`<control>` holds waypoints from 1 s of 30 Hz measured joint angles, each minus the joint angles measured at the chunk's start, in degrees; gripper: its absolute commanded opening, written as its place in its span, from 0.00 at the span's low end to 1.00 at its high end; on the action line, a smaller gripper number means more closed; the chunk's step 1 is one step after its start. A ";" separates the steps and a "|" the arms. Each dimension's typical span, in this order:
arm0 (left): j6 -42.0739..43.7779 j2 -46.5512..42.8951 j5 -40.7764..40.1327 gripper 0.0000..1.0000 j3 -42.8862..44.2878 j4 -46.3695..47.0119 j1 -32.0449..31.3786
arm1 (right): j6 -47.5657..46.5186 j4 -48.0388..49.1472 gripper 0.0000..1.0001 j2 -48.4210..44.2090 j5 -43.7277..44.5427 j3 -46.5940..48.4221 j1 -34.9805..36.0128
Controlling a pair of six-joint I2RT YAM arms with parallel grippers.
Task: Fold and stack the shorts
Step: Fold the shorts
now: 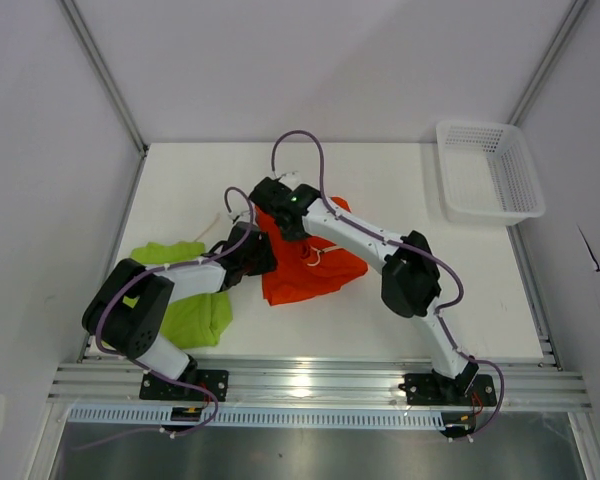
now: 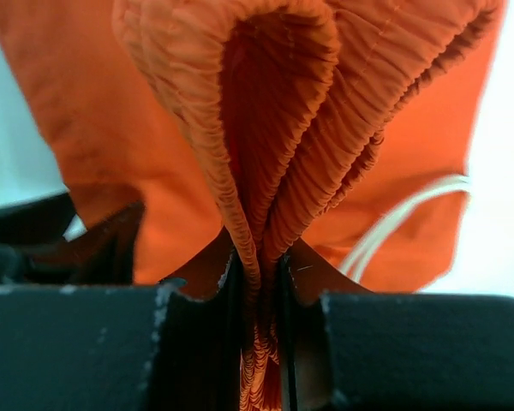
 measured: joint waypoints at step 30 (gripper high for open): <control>0.11 -12.11 2.47 0.54 0.04 -11.08 0.55 | 8.70 60.48 0.15 -27.56 -41.77 -51.80 -14.82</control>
